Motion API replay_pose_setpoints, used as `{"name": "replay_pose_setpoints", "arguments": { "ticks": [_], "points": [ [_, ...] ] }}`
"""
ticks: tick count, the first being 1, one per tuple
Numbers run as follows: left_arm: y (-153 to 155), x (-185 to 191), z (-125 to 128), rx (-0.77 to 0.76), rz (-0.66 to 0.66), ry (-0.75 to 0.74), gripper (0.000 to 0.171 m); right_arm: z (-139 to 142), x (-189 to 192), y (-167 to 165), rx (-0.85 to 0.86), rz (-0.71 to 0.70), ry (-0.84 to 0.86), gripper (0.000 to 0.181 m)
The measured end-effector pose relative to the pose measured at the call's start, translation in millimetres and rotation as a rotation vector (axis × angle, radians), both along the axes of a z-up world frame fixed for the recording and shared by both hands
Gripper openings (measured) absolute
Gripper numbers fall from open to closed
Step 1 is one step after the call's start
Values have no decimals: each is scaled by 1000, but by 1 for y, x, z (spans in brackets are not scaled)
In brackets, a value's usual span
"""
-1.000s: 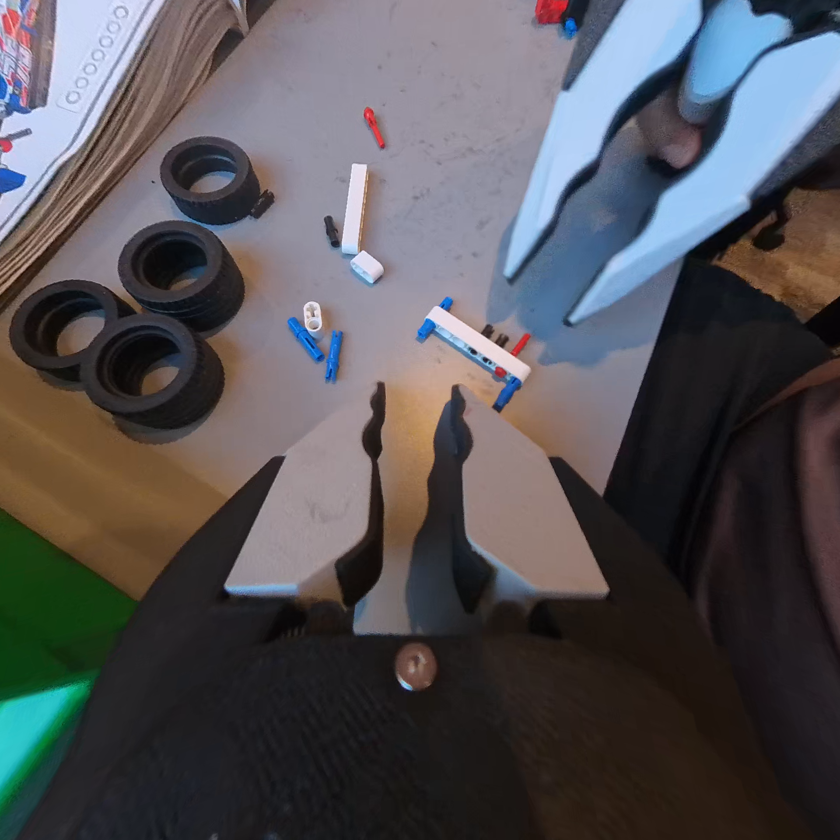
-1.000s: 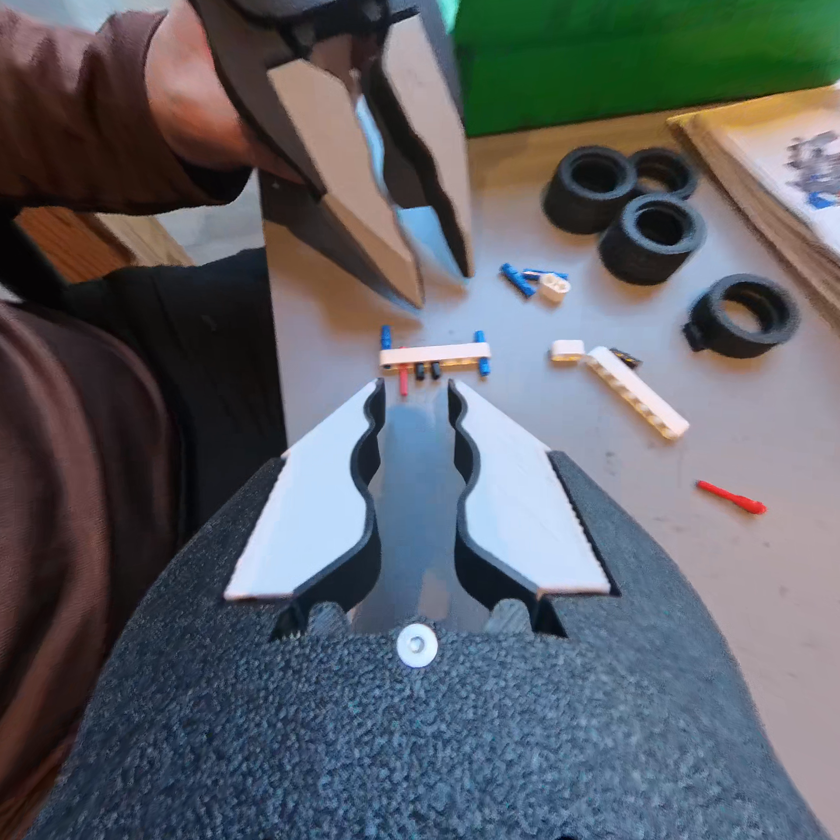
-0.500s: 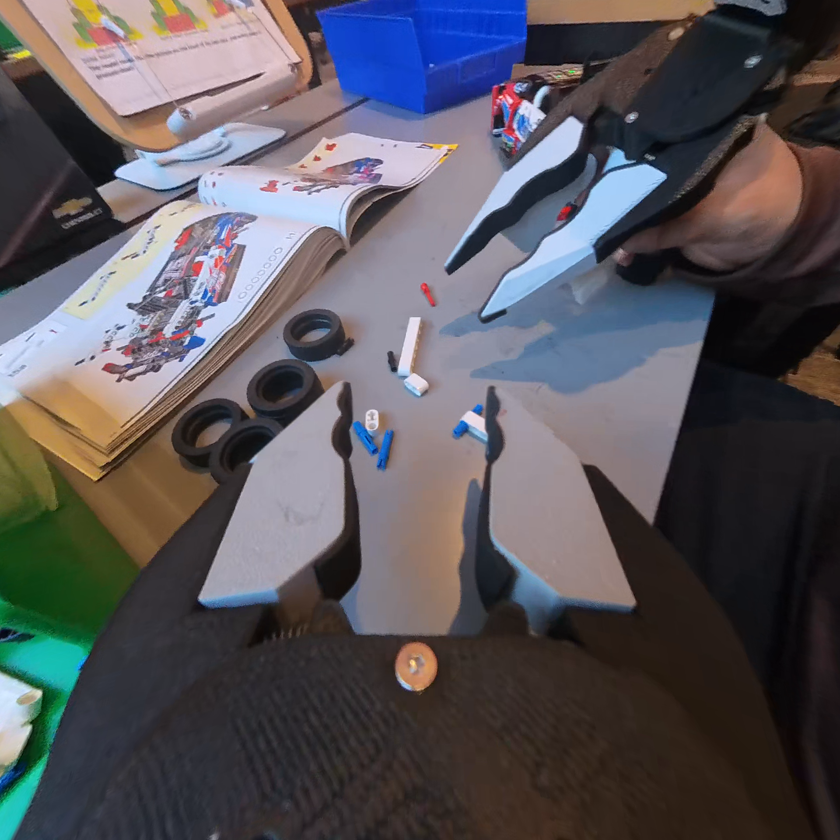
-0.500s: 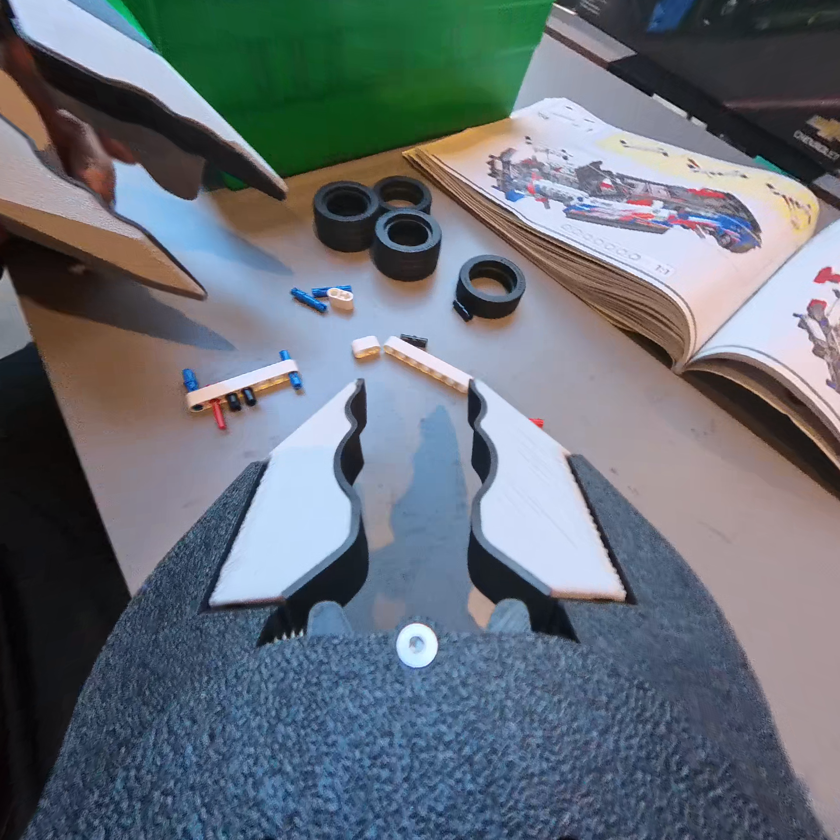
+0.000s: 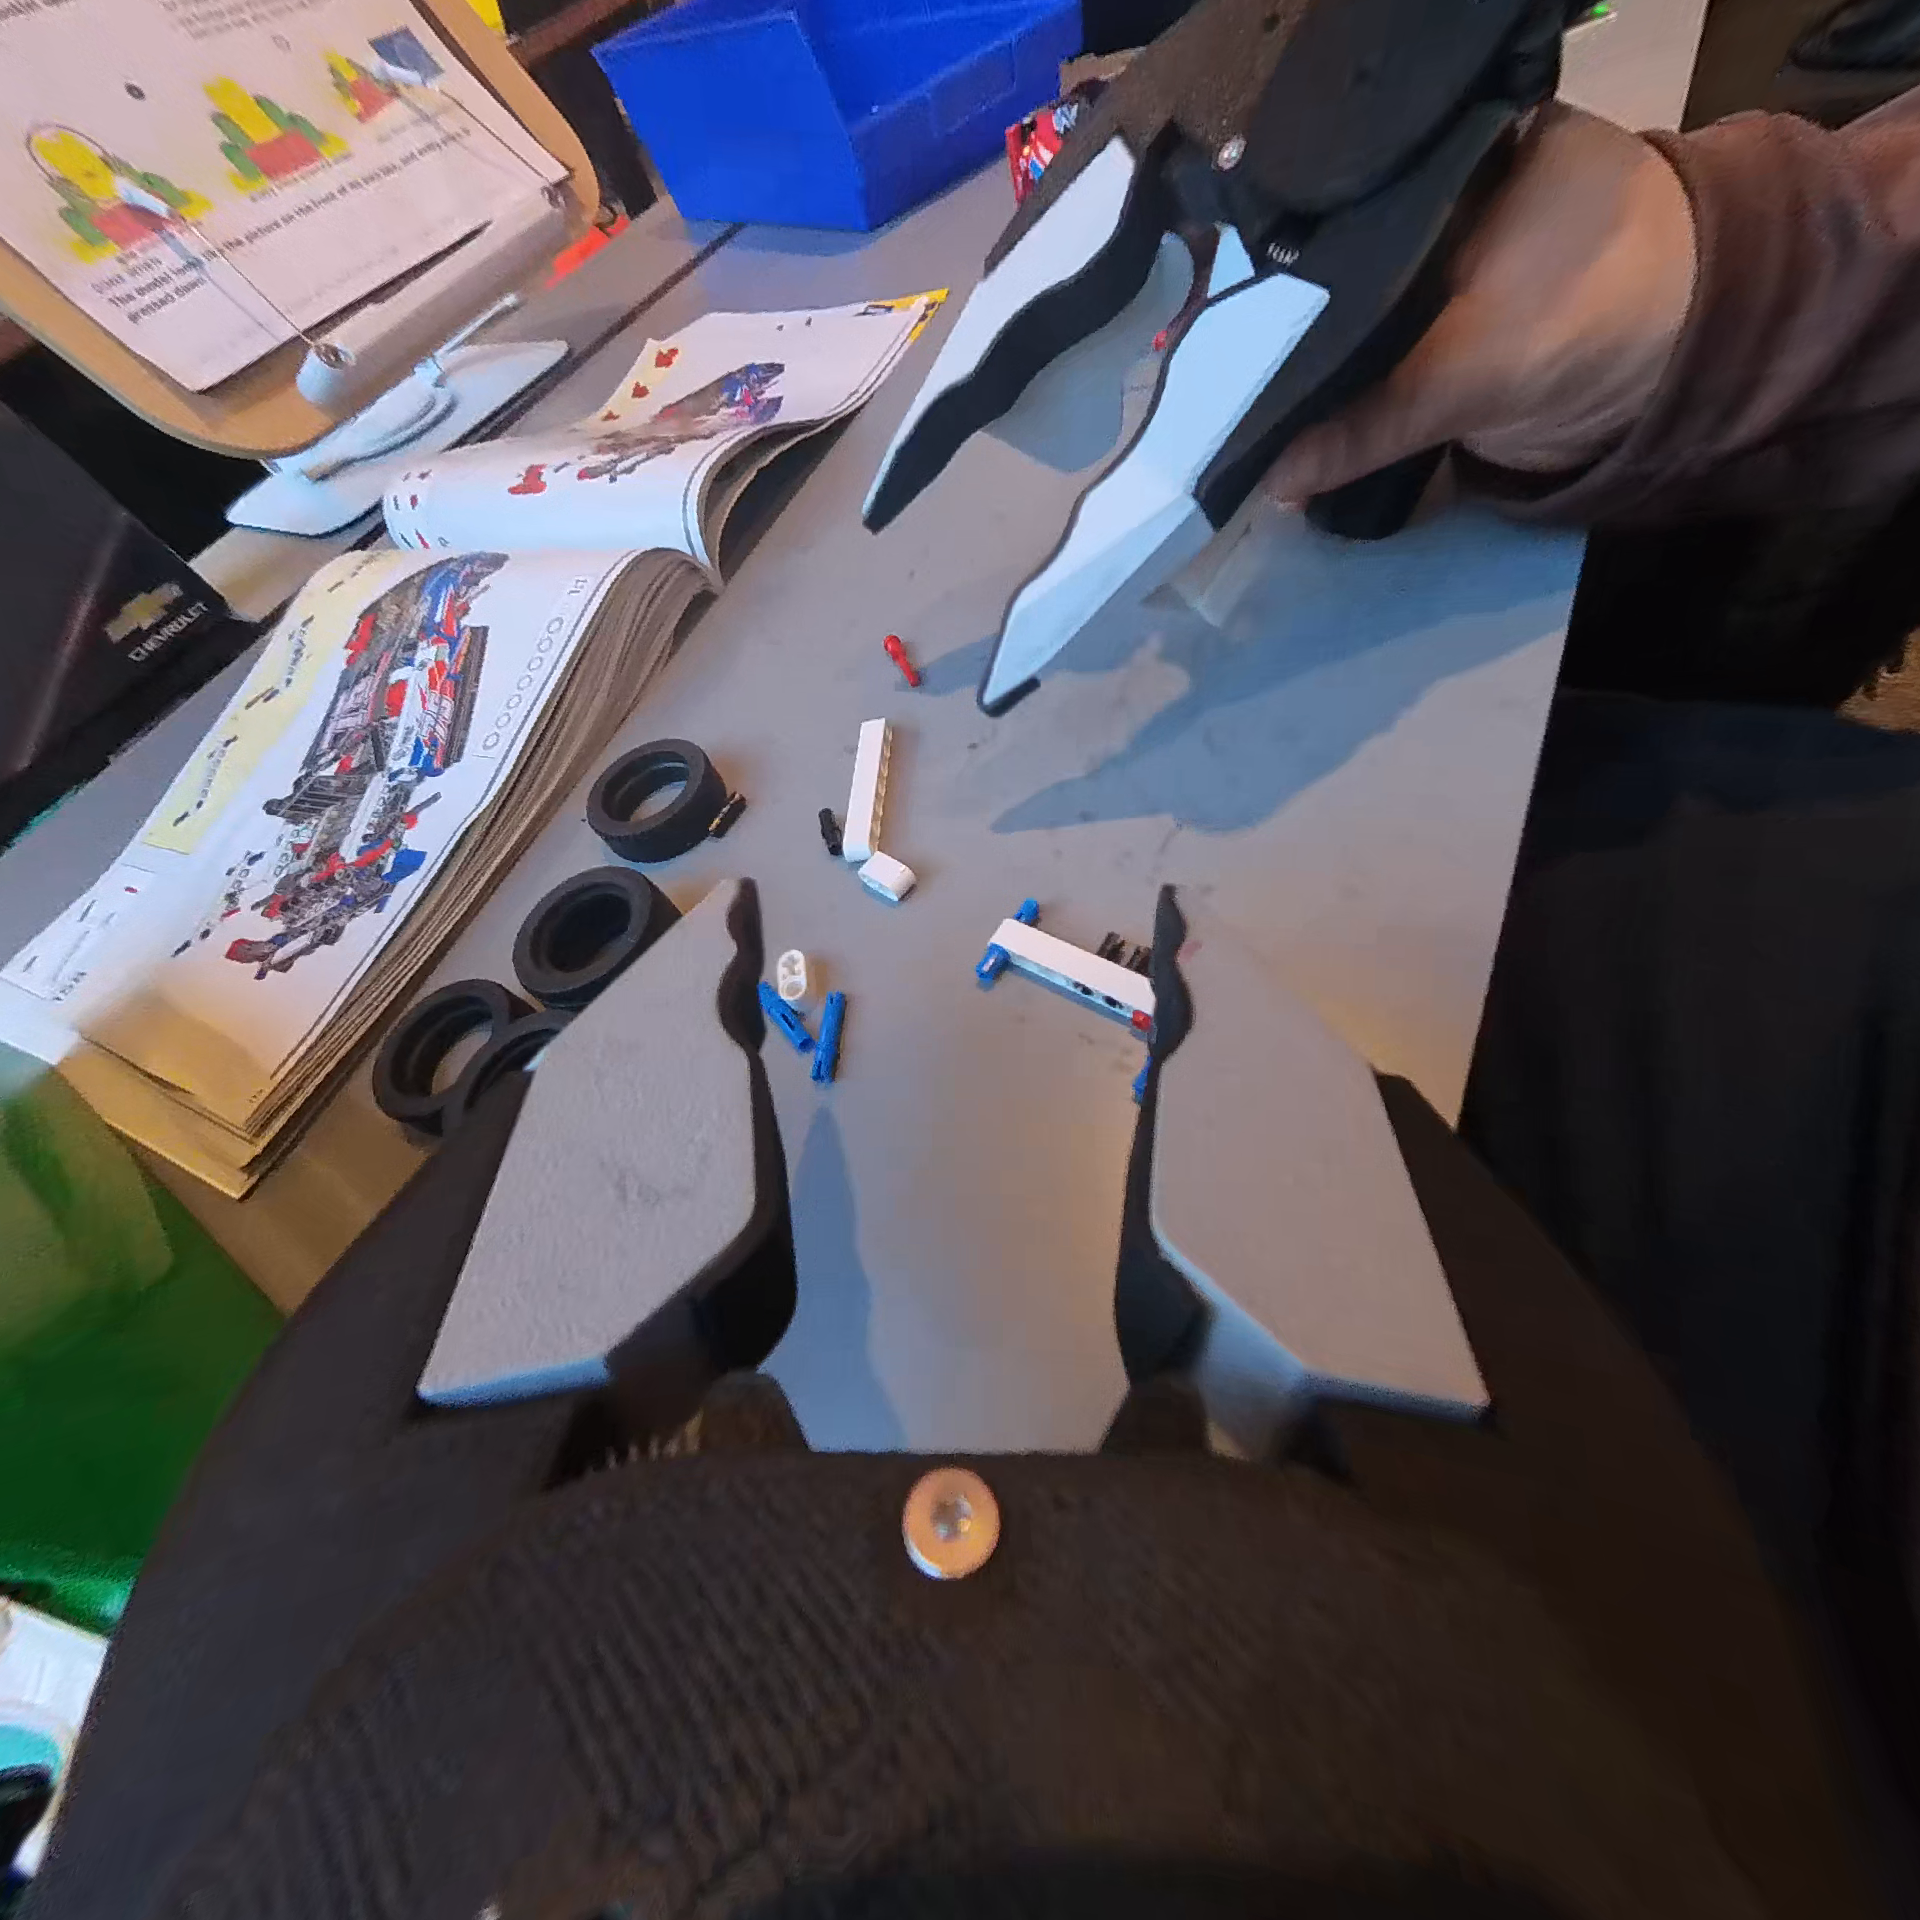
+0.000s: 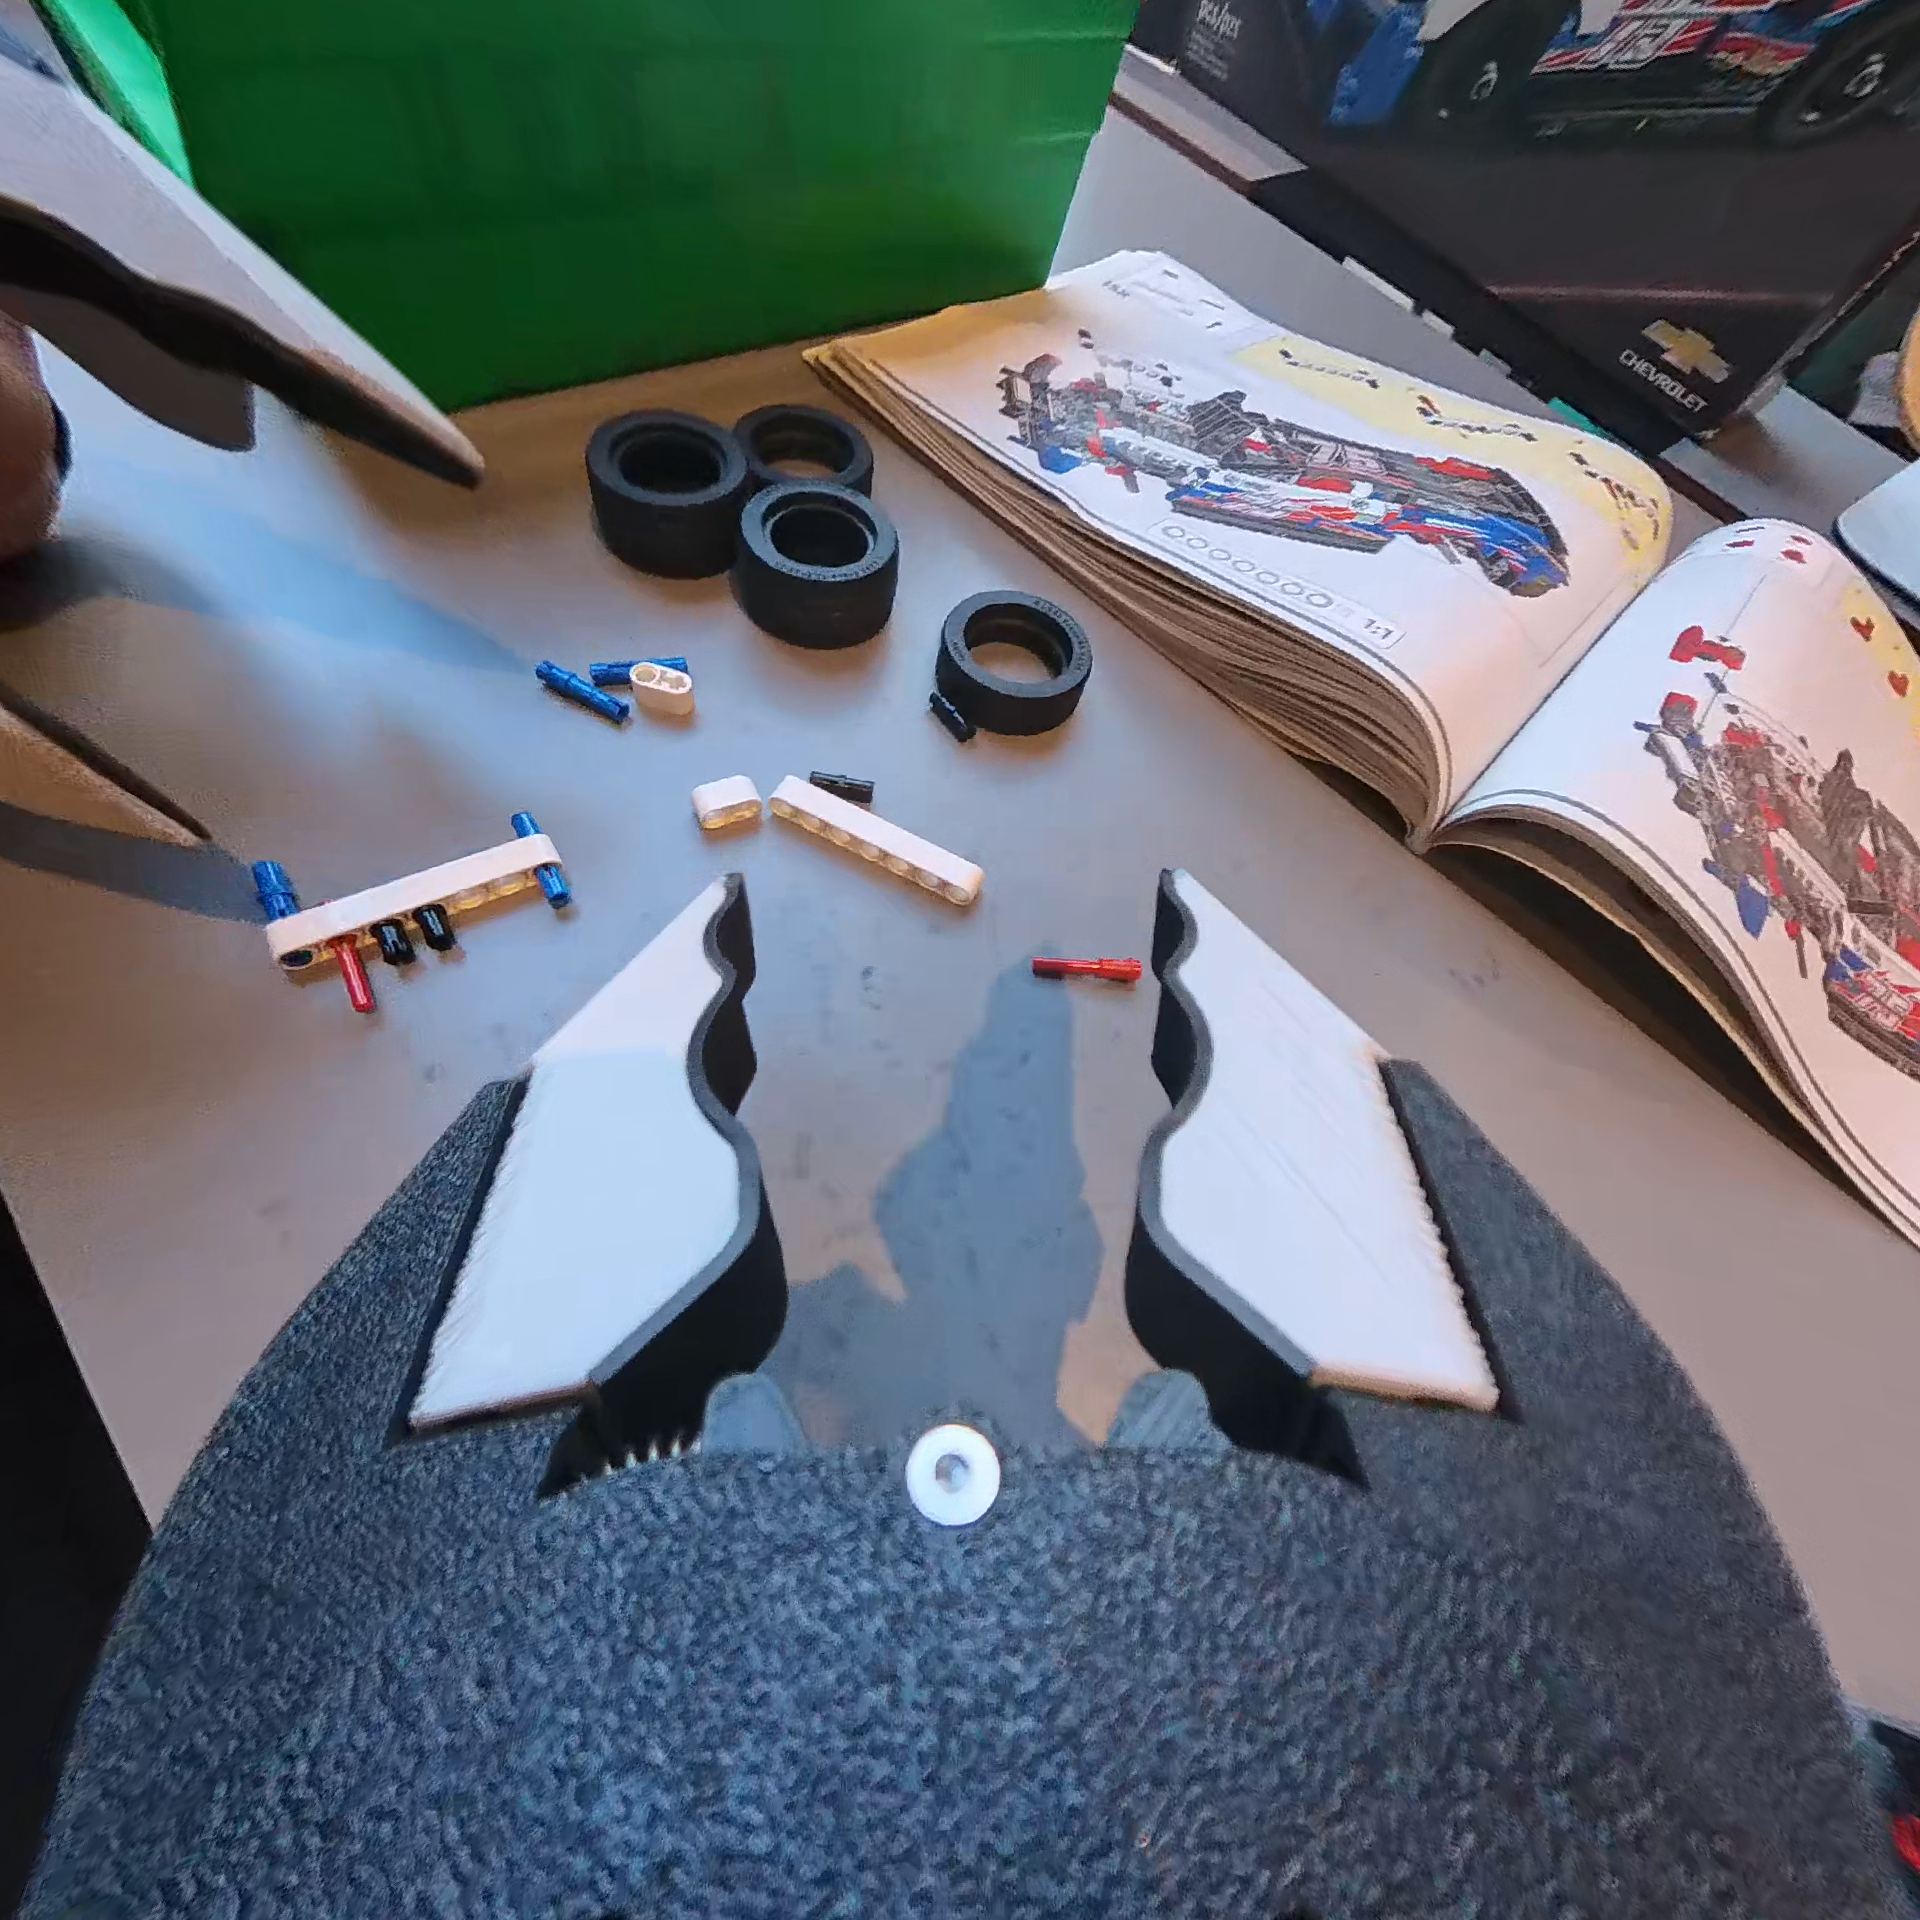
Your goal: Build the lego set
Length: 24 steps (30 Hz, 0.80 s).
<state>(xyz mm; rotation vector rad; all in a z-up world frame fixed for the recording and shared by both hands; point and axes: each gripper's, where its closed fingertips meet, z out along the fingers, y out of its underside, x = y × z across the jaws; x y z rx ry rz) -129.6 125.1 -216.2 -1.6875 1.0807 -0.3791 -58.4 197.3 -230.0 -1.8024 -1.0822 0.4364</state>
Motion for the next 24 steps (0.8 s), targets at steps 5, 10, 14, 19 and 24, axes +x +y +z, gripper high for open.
{"name": "replay_pose_setpoints", "arguments": {
  "ticks": [5, 10, 14, 19, 24],
  "points": [
    [5, -3, 0, -58, 18, -35, 79, -2, -1, 0, -13, 2, -9, 79],
    [7, -7, 6, -6, 57, -51, 64, -3, -1, 0, -18, 4, -8, 79],
    [6, -6, 3, -6, 54, -28, 62, -4, -1, -1, -21, 8, -13, 79],
    [3, -3, 1, -29, 22, -25, 67, -3, -1, -1, -28, 10, 0, 77],
    [-3, 0, 2, -42, -24, -42, 70, -3, 0, 0, -67, 9, 26, 70]
  ]
}}
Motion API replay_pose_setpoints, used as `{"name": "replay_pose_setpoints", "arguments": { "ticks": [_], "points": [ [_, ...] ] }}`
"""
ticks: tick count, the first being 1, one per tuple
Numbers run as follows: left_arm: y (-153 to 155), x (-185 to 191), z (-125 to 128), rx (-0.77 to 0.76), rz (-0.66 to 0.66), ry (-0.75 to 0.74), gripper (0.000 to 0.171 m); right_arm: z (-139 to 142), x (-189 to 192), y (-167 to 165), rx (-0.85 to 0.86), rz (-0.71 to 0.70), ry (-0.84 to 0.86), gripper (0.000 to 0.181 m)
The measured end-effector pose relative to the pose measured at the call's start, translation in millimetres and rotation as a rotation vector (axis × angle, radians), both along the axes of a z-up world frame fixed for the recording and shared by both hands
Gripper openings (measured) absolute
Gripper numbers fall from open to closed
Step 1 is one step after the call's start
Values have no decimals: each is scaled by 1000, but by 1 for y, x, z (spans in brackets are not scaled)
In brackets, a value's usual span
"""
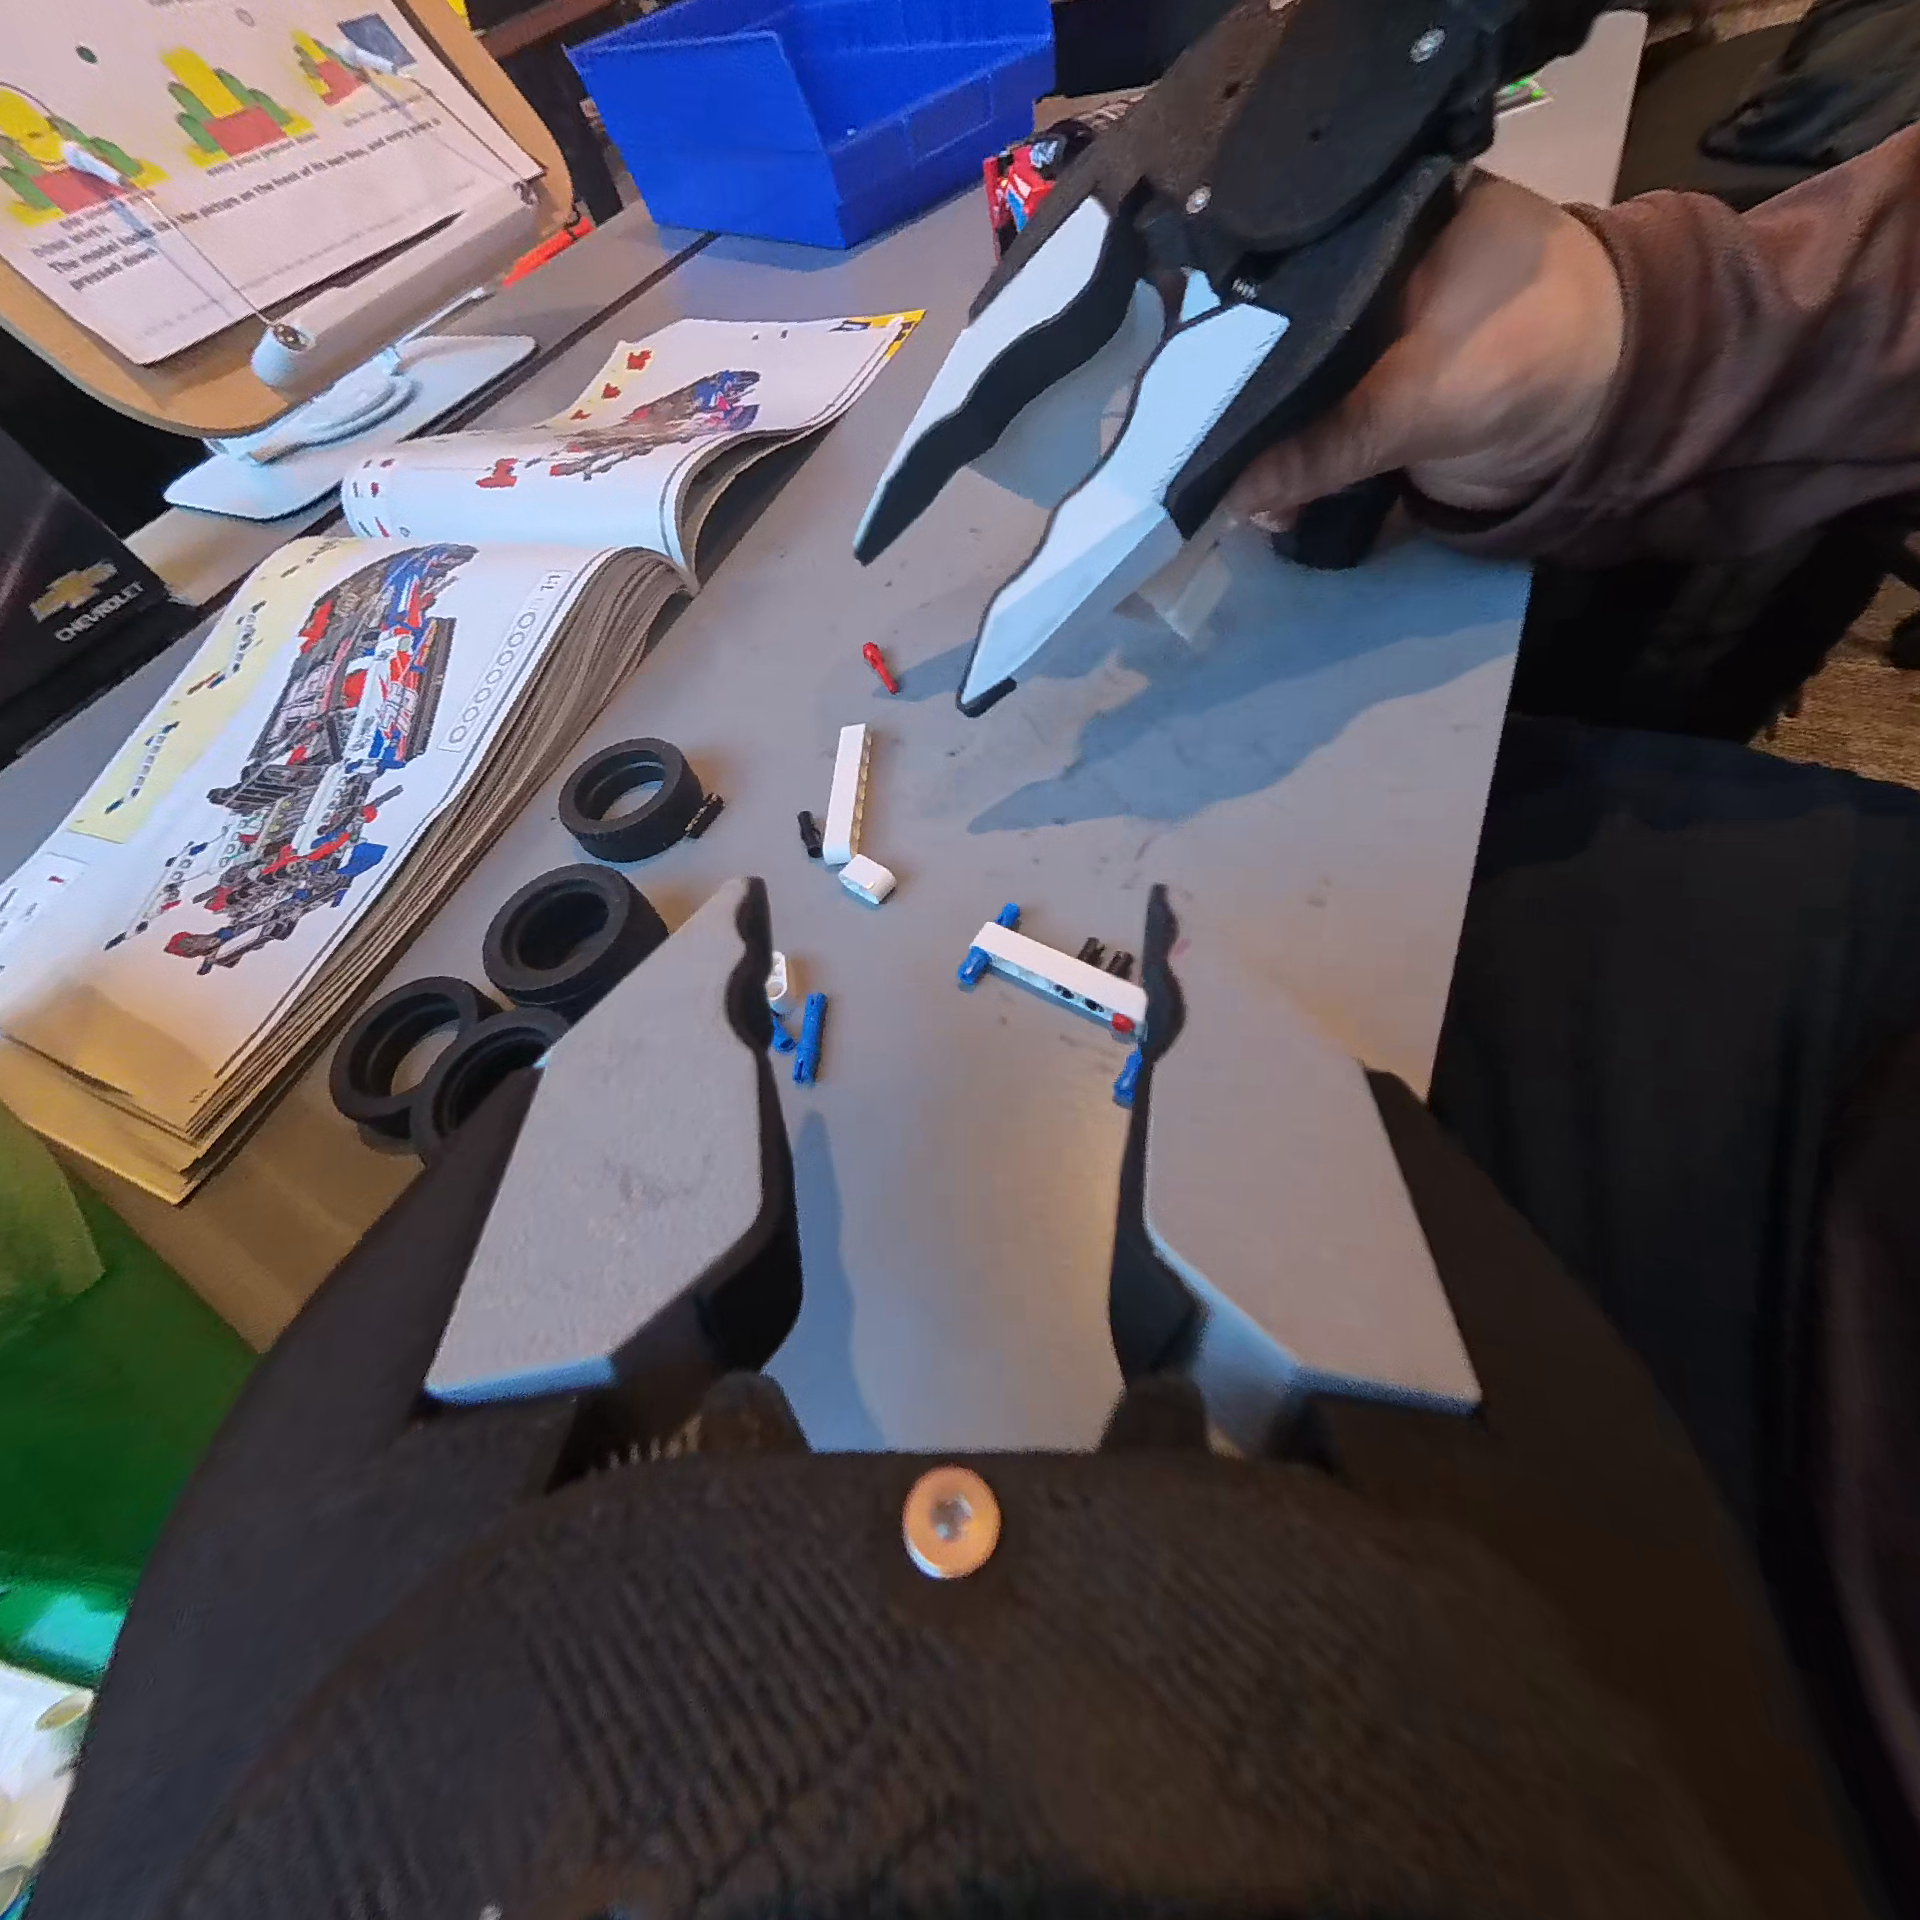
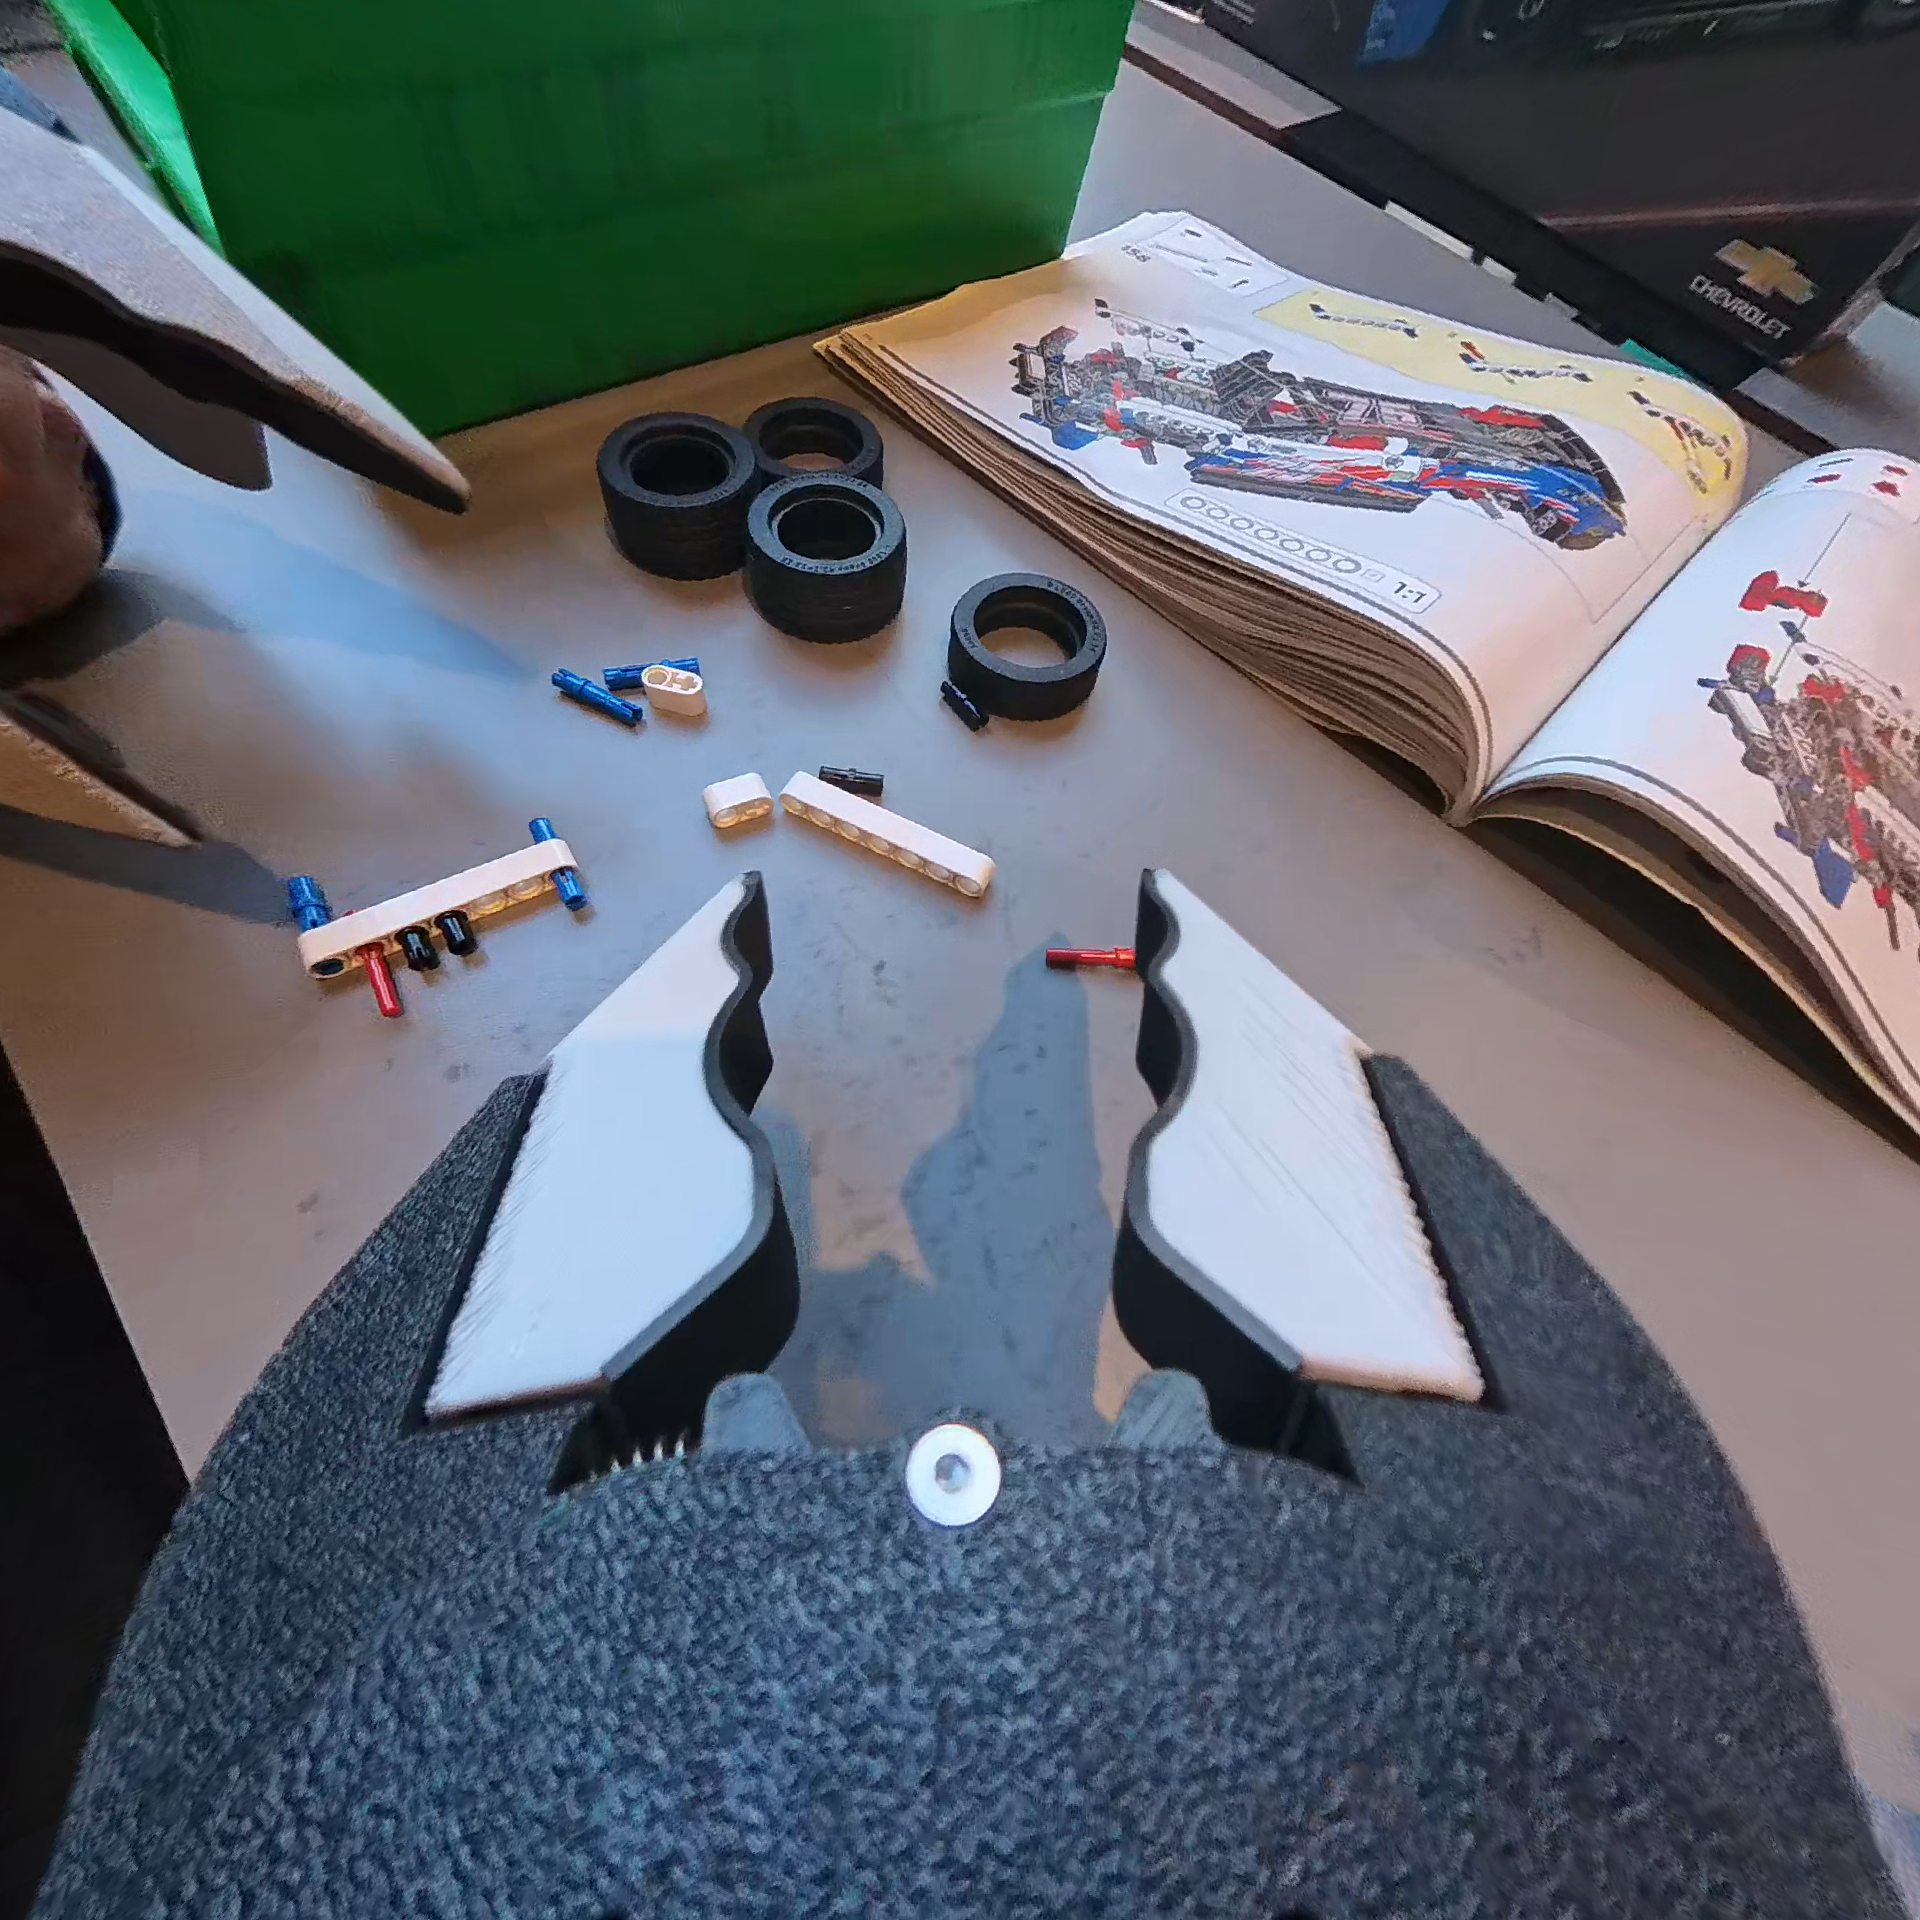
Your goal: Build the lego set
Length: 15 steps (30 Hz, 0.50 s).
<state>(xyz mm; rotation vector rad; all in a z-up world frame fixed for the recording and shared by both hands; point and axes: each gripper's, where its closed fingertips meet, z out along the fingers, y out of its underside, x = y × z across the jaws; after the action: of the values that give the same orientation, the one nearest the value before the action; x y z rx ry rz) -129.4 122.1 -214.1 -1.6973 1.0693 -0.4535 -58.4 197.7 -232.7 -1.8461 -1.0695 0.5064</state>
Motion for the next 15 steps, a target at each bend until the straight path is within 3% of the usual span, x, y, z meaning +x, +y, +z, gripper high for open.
{"name": "replay_pose_setpoints", "arguments": {
  "ticks": [15],
  "points": [
    [-7, 5, -2, 24, -45, 33, 68, -10, -6, -5, -78, 56, -26, 60]
  ]
}}
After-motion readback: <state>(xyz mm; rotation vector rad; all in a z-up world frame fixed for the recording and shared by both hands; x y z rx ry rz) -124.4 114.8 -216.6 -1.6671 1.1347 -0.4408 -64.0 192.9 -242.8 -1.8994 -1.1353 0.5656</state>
